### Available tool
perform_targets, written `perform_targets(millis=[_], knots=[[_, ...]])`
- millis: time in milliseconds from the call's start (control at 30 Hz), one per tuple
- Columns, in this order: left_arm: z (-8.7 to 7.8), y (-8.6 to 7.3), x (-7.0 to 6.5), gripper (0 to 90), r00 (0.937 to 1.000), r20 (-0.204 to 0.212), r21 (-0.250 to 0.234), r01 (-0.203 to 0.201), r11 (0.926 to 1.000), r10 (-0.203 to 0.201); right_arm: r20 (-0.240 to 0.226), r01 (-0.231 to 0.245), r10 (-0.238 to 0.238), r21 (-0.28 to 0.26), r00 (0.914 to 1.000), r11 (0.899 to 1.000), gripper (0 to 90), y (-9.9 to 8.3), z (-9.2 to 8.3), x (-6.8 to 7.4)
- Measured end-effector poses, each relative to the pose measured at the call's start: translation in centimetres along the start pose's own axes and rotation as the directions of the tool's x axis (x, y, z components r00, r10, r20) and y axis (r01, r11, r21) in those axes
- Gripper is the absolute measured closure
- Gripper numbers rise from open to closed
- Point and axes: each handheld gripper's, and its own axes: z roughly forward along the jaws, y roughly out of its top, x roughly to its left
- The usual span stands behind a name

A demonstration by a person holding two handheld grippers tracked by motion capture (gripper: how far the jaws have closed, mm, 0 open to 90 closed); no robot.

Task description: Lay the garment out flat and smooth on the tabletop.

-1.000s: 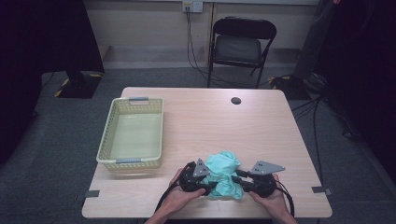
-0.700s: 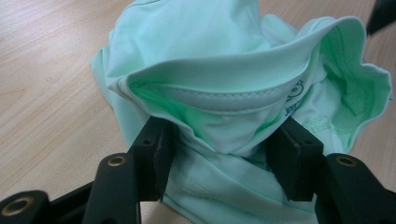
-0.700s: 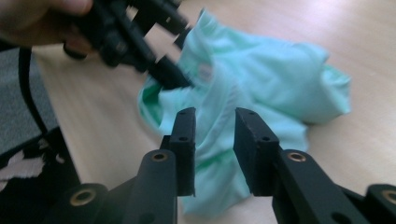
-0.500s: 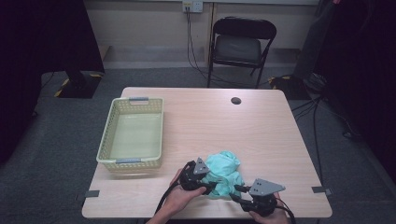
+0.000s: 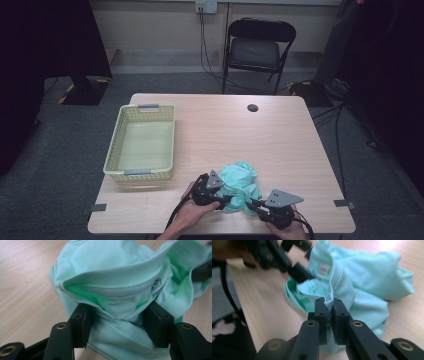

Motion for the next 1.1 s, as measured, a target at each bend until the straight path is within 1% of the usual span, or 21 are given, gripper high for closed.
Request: perform_targets(millis=[67, 100, 167, 200, 267, 367, 433, 500, 600, 667, 733, 767, 800, 867, 900, 933, 1000, 1067, 1100], knots=[[-0.3, -0.2, -0.1, 42.2, 0.9999, 0.002, -0.021, -0.012, 0.9997, 0.012, -0.015, -0.032, 0.031, -0.033, 0.9994, 0.999, 85.2, 0.3, -0.6, -0.5], [-0.4, -0.2, -0.1, 39.2, 0.9998, 0.012, -0.028, -0.018, 0.9995, 0.019, -0.015, -0.042, 0.042, -0.048, 0.999, 0.998, 85.3, 0.4, -0.9, -0.7], [-0.8, 0.0, -0.2, 37.4, 0.9997, 0.006, -0.057, -0.023, 0.9981, 0.023, -0.008, -0.062, 0.062, -0.07, 0.9981, 0.996, 85.4, 0.6, -1.4, -1.2], [-1.0, 0.1, -0.3, 35.2, 0.9998, 0.006, -0.074, -0.017, 0.9971, 0.017, -0.006, -0.072, 0.072, -0.082, 0.9974, 0.994, 85.4, 0.7, -1.6, -1.5], [-1.4, 0.4, -0.4, 31.1, 0.9998, 0.005, -0.095, -0.02, 0.9953, 0.021, 0.014, -0.084, 0.086, -0.098, 0.9962, 0.992, 85.4, 1.0, -1.8, -1.9], [-1.6, 0.7, -0.6, 28.5, 0.9996, 0.015, -0.111, -0.023, 0.9936, 0.025, 0.019, -0.124, 0.127, -0.13, 0.9917, 0.984, 85.4, 1.5, -2.2, -2.8], [-1.7, 0.8, -0.7, 26.7, 0.9996, 0.01, -0.122, -0.025, 0.9922, 0.027, 0.04, -0.139, 0.145, -0.139, 0.9886, 0.981, 85.4, 1.7, -2.3, -3.4], [-1.7, 1.0, -0.9, 25.0, 0.9992, 0.0, -0.121, -0.038, 0.9919, 0.039, 0.049, -0.167, 0.176, -0.147, 0.9831, 0.975, 85.4, 1.8, -2.3, -3.9], [-1.4, 1.1, -1.2, 23.7, 0.9986, 0.004, -0.114, -0.052, 0.9921, 0.053, 0.074, -0.2, 0.214, -0.161, 0.974, 0.966, 85.4, 1.8, -2.3, -4.8], [-0.9, 1.3, -1.5, 23.2, 0.9968, -0.014, -0.102, -0.08, 0.9916, 0.079, 0.086, -0.238, 0.255, -0.171, 0.9632, 0.956, 85.4, 1.7, -2.4, -5.4], [-0.3, 1.7, -1.8, 23.3, 0.9939, -0.029, -0.082, -0.109, 0.9907, 0.107, 0.109, -0.261, 0.28, -0.161, 0.9538, 0.952, 85.4, 1.5, -2.2, -5.9], [0.0, 1.8, -1.8, 23.8, 0.9916, -0.042, -0.073, -0.125, 0.9895, 0.122, 0.119, -0.269, 0.287, -0.151, 0.9504, 0.951, 85.4, 1.4, -2.0, -6.1], [0.2, 2.0, -1.8, 24.8, 0.9886, -0.062, -0.069, -0.141, 0.9876, 0.137, 0.128, -0.274, 0.292, -0.141, 0.9478, 0.951, 85.4, 1.2, -1.8, -6.2], [0.2, 2.2, -1.6, 25.8, 0.9852, -0.081, -0.065, -0.156, 0.9855, 0.151, 0.132, -0.287, 0.301, -0.114, 0.9445, 0.951, 85.3, 1.0, -1.4, -6.5], [0.1, 2.3, -1.4, 26.3, 0.9829, -0.094, -0.063, -0.165, 0.9843, 0.159, 0.139, -0.285, 0.297, -0.1, 0.9447, 0.953, 85.3, 0.8, -1.2, -6.6], [0.1, 2.4, -1.2, 27.6, 0.9834, -0.096, -0.066, -0.161, 0.9847, 0.154, 0.146, -0.281, 0.291, -0.084, 0.9455, 0.956, 85.2, 0.7, -1.0, -6.7], [0.2, 2.5, -0.7, 27.4, 0.9827, -0.111, -0.067, -0.157, 0.9854, 0.149, 0.148, -0.278, 0.283, -0.057, 0.9475, 0.959, 85.1, 0.5, -0.5, -6.8], [0.6, 2.5, -0.4, 24.4, 0.9861, -0.097, -0.071, -0.142, 0.9874, 0.135, 0.156, -0.274, 0.274, -0.027, 0.9489, 0.961, 85.0, 0.3, 0.1, -6.8], [0.8, 2.5, -0.4, 24.4, 0.985, -0.09, -0.063, -0.153, 0.9862, 0.147, 0.153, -0.274, 0.272, -0.012, 0.95, 0.962, 85.0, 0.3, 0.3, -6.7]])
